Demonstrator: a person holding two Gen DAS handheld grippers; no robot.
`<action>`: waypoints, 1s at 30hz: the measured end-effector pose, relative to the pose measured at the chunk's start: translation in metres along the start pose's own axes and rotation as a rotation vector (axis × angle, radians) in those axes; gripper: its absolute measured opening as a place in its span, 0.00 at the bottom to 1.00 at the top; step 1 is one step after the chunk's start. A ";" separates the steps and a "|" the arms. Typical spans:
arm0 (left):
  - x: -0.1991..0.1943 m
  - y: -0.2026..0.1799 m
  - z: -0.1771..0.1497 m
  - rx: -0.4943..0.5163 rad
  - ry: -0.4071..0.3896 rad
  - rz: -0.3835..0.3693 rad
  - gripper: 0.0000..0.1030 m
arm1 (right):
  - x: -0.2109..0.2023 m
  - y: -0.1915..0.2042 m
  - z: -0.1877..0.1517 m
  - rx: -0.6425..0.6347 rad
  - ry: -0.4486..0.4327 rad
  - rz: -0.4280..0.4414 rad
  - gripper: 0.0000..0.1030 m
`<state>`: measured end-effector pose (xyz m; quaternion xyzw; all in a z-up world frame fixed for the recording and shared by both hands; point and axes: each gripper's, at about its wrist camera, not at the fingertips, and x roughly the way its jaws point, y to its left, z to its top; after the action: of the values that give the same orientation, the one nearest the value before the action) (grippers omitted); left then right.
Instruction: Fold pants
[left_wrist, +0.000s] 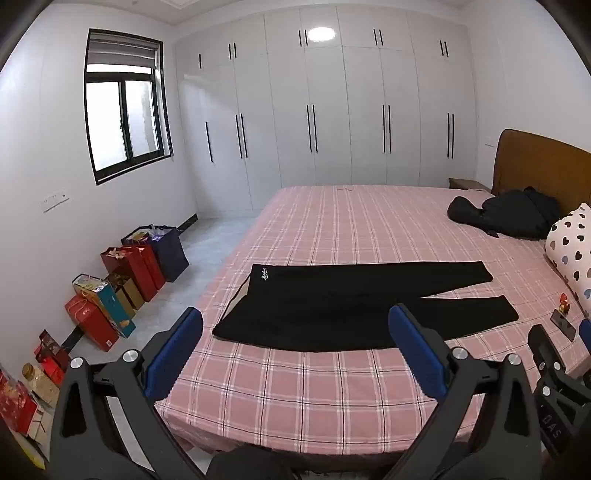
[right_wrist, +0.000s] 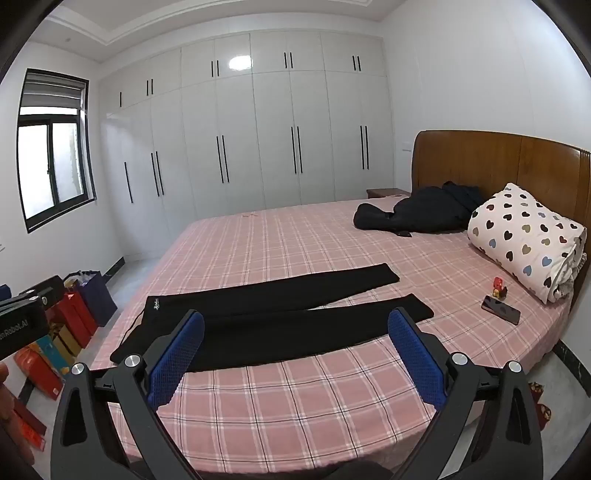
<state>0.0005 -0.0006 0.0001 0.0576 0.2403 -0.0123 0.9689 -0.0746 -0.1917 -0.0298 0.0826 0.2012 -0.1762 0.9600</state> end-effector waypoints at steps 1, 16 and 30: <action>0.000 -0.001 0.000 0.000 -0.002 0.005 0.96 | 0.000 0.000 0.000 0.002 0.000 0.001 0.95; 0.005 0.003 -0.004 -0.002 0.028 -0.035 0.96 | 0.004 -0.009 0.005 0.022 0.002 0.012 0.95; 0.013 0.002 -0.002 0.013 0.039 -0.047 0.96 | 0.003 -0.006 0.001 0.020 0.002 0.007 0.95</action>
<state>0.0112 0.0012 -0.0072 0.0586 0.2603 -0.0354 0.9631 -0.0743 -0.1983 -0.0307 0.0933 0.2001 -0.1746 0.9596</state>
